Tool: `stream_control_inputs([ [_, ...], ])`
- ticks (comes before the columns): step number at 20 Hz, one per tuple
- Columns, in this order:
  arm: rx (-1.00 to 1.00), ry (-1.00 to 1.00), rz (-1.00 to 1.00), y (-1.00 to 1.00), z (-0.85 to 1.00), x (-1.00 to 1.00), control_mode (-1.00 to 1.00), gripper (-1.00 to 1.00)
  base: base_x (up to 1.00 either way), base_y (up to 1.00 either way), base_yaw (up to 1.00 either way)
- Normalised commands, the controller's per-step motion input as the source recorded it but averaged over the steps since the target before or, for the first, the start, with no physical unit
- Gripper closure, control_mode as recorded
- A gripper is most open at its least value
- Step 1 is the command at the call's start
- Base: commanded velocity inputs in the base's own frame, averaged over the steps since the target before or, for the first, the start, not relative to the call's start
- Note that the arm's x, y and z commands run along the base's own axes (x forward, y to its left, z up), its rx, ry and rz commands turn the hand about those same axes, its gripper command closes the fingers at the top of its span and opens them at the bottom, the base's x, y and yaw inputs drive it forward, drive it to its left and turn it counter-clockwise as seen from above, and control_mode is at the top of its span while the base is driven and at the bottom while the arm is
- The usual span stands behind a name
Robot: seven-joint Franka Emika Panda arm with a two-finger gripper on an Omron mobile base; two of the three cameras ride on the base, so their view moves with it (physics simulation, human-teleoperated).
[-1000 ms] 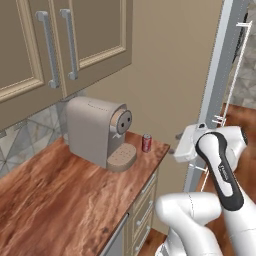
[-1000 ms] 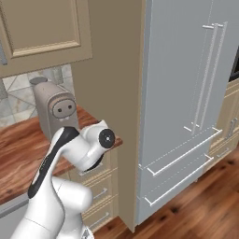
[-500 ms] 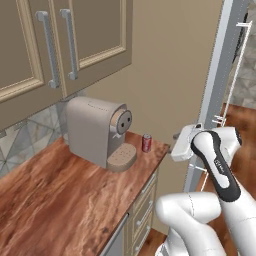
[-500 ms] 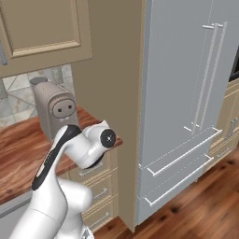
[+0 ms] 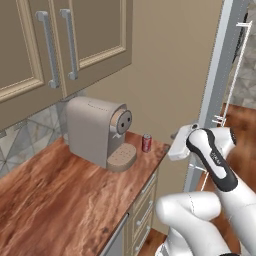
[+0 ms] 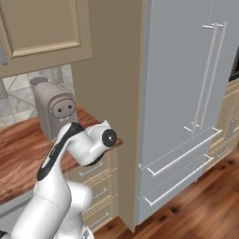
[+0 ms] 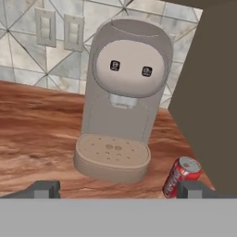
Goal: Four empty soda cans are scattered around the kitchen. Gather all the cans and cluster them next to the stove for recycling.
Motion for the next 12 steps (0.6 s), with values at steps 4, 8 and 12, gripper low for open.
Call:
stream_control_inputs([
  [4,0.00,0.00,-0.01,0.00,-0.13,0.20,-1.00,-1.00,0.00,0.00,0.00],
  [8,0.00,0.00,-0.02,0.03,-0.13,0.15,-1.00,-1.00,0.00,0.00,0.00],
  [12,0.00,0.00,-0.02,0.04,-0.12,0.15,-1.00,-1.00,0.00,0.00,0.00],
])
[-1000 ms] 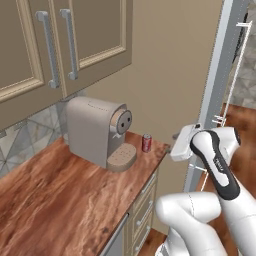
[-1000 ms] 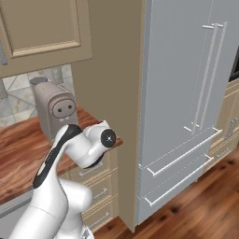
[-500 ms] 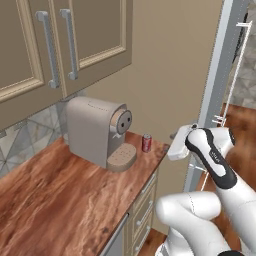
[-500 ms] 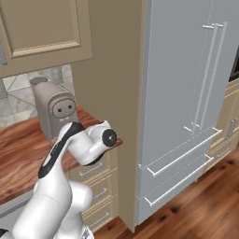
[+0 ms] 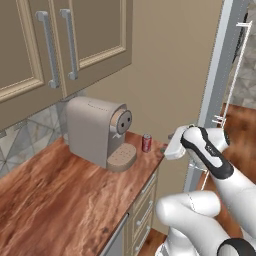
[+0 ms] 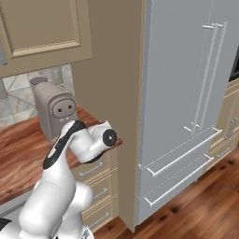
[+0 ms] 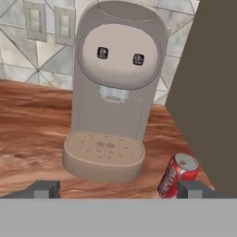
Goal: Four empty soda cans are scattered around the kitchen. Gather all the cans and cluster them next to the stove for recycling.
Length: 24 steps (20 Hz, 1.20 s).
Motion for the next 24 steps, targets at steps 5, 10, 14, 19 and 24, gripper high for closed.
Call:
stream_control_inputs([
  [5,0.00,0.00,-0.02,0.03,-0.11,0.17,-1.00,-1.00,0.00,0.00,0.00],
  [10,0.00,0.00,-0.02,0.02,-0.10,0.18,-1.00,-1.00,0.00,0.00,0.00],
  [14,0.00,0.00,-0.02,0.00,-0.09,0.18,-1.00,-1.00,0.00,0.00,0.00],
  [19,0.00,0.00,-0.01,0.00,-0.10,0.19,-1.00,-1.00,0.00,0.00,0.00],
  [24,0.00,0.00,-0.02,0.00,-0.10,0.20,-1.00,-1.00,0.00,0.00,0.00],
])
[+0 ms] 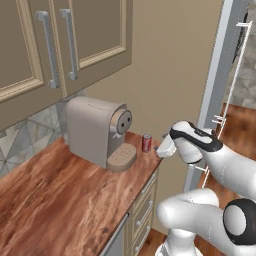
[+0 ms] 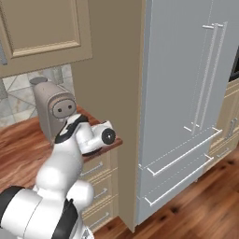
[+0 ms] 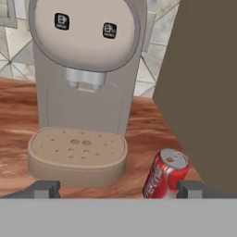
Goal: Four empty soda cans are scattered around the kitchen. Gather all the cans and cluster them next to the stove for recycling.
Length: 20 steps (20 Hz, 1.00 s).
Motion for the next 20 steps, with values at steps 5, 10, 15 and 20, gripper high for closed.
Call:
stream_control_inputs([
  [5,0.00,0.00,-0.02,0.00,-0.09,0.19,-1.00,-1.00,0.00,0.00,0.00],
  [10,0.00,0.00,-0.02,0.00,-0.10,0.19,-1.00,-1.00,0.00,0.00,0.00],
  [15,0.00,0.00,-0.02,0.00,-0.11,0.18,-1.00,-1.00,0.00,0.00,0.00],
  [20,0.00,0.00,-0.02,0.00,-0.11,0.18,-1.00,-1.00,0.00,0.00,0.00],
])
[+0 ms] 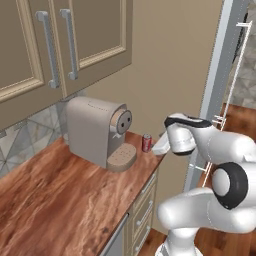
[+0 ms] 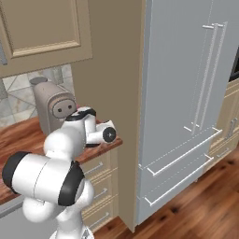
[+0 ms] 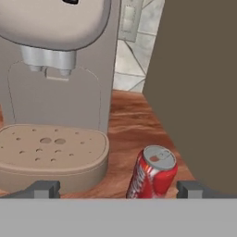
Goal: Four empty soda cans are scattered around the kitchen. Gather all the cans and cluster them next to the stove for recycling.
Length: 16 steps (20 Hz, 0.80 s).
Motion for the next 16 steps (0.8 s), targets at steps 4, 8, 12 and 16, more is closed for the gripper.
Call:
stream_control_inputs([
  [4,0.00,0.00,-0.01,0.00,-0.14,0.16,-1.00,-1.00,0.00,0.00,0.00],
  [8,0.00,0.00,0.00,0.00,-0.14,0.16,-1.00,-1.00,0.00,0.00,0.00],
  [12,0.00,0.00,0.00,0.00,-0.09,0.14,-1.00,-1.00,0.00,0.00,0.00],
  [16,0.02,0.00,0.00,-0.01,-0.01,0.05,-1.00,-1.00,0.00,0.00,0.00],
])
